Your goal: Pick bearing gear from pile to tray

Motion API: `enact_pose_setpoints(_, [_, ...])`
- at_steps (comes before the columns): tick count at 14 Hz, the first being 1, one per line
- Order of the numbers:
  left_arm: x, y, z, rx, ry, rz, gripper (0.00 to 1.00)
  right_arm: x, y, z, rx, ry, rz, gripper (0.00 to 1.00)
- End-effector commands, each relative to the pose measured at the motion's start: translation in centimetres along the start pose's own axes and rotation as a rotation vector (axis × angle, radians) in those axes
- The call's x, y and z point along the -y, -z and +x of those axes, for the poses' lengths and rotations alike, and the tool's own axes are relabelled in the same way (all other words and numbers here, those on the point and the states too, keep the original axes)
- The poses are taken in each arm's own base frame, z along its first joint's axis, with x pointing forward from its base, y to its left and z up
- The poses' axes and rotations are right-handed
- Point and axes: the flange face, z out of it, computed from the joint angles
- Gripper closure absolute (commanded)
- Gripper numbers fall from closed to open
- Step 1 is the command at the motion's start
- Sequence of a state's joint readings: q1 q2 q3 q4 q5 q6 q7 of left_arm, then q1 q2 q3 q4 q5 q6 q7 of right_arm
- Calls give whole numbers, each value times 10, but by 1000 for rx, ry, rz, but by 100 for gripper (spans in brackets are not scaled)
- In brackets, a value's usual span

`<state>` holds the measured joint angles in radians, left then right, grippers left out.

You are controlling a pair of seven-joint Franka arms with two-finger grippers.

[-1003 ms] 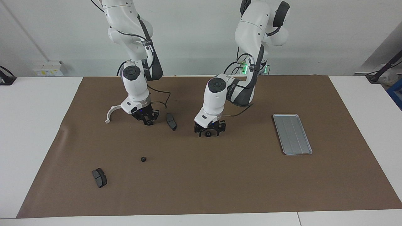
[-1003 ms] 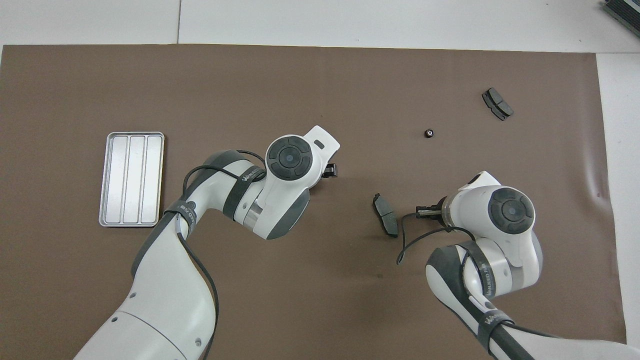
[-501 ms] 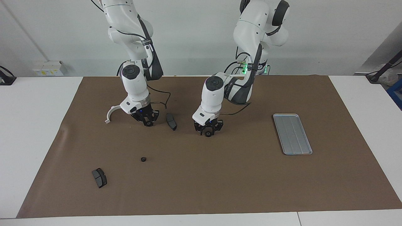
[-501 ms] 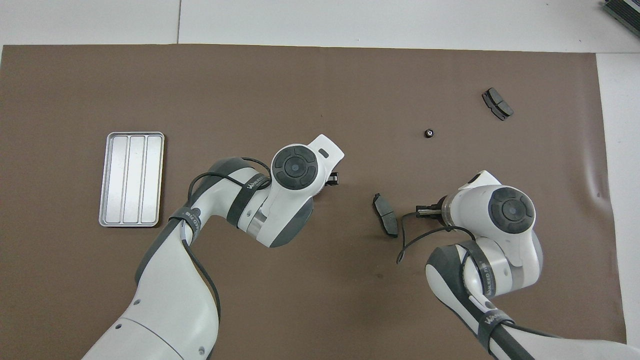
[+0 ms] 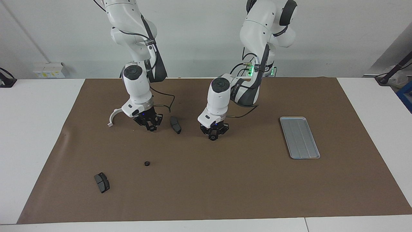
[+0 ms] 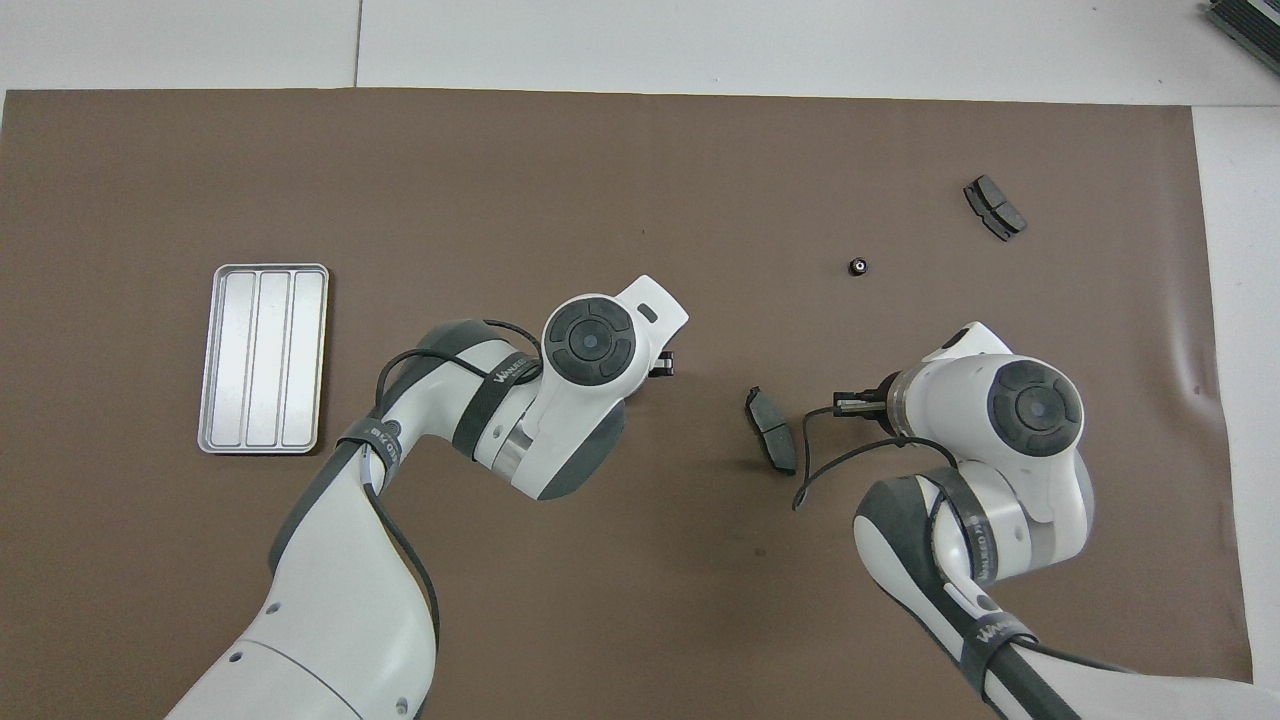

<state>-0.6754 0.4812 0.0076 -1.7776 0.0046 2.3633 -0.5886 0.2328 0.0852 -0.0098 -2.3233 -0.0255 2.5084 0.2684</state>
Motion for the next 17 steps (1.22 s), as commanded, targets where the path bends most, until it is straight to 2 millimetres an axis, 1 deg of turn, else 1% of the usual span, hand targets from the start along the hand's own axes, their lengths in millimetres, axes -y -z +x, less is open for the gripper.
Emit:
enact_pose_setpoints(1, [7,6,-3,-22,-31,4,91,2,5,10,18,16,7,100])
enact_pose_setpoints(2, [8,5,-3,-21,-32,4,94,5,8,14,18,16,8,100])
enact_pose_setpoints(3, [9,10,1,-22,-29,4,95,8,11,16,19,11,7,100])
enact_pose_setpoints(4, [13,17,13,-30,-17,3,96,11,14,22,18,6,8,100])
enact_pose_setpoints(5, [25,29,30,-29,-3,8,96,15,20,30,13,3,11,100])
enact_pose_setpoints(6, [41,44,53,-24,14,13,96,28,24,35,14,-1,26,100])
enact_pose_setpoints(7, [59,52,72,-2,16,23,96,44,29,36,14,-4,54,100])
enact_pose_setpoints(8, [84,61,88,11,11,31,96,51,29,37,17,-16,71,100])
enact_pose_setpoints(9, [113,67,99,18,2,31,96,60,36,40,6,-25,80,100])
enact_pose_setpoints(10, [145,73,109,22,-14,17,96,85,42,38,5,-20,88,100])
enact_pose_setpoints(11, [179,78,116,36,-42,14,96,110,43,42,10,-23,87,100])
enact_pose_setpoints(12, [218,81,122,58,-74,20,96,128,41,47,10,-48,84,100])
enact_pose_setpoints(14, [290,83,125,81,-128,21,96,161,44,49,-1,-75,96,100])
enact_pose_setpoints(15, [322,80,124,90,-144,11,96,179,42,50,2,-95,98,100])
enact_pose_setpoints(16, [351,78,119,97,-155,-8,96,202,37,50,7,-117,99,100])
enact_pose_setpoints(17, [376,73,113,108,-189,-14,95,223,31,52,7,-127,93,100])
